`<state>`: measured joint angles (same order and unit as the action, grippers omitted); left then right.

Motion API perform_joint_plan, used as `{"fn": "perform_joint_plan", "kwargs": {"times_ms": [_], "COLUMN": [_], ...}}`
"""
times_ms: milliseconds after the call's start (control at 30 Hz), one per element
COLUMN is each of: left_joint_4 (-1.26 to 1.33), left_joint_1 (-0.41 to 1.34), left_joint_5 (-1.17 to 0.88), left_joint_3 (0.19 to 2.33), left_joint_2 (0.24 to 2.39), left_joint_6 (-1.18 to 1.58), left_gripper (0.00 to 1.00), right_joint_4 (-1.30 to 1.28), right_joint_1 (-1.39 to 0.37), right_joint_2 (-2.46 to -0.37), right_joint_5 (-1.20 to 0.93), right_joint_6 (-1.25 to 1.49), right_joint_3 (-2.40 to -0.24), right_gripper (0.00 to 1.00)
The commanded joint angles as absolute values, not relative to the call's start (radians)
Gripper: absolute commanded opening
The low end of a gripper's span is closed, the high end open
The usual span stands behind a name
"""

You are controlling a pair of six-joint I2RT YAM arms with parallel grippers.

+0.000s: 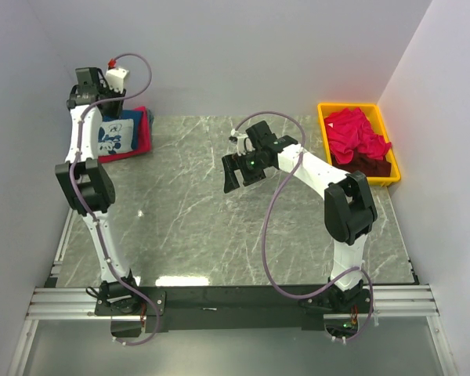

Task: Fold and stack the t-shirts
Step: Neatly place the folded tshirt to the corner

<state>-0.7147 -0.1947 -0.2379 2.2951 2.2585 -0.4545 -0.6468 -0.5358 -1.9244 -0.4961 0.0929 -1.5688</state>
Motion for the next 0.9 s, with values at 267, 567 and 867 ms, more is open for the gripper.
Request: {"fn": "perform_joint_plan", "kwargs": {"times_ms": [267, 567, 867], "left_joint_4": [-0.476, -0.342, -0.426], "left_joint_1": [-0.149, -0.146, -0.077], "left_joint_5": [-0.215, -0.265, -0.268], "left_joint_3": [2.321, 2.339, 2.315], "left_joint_2": [2.434, 2.488, 2.257], "left_joint_6": [-0.308, -0.189, -0.113], "left_gripper": [0.35, 0.53, 0.99], "right_joint_4": [-0.649, -0.655, -0.687], "right_joint_1": [-0.523, -0.515, -0.414], "right_joint_2": [-1.951, -1.934, -1.777], "right_joint_5": [-0.511, -0.492, -0.422], "right_joint_6": [0.100, 0.087, 0.038], "right_joint_3": [-1.603, -1.603, -1.652], "right_gripper": [0.99, 0.99, 0.99]}}
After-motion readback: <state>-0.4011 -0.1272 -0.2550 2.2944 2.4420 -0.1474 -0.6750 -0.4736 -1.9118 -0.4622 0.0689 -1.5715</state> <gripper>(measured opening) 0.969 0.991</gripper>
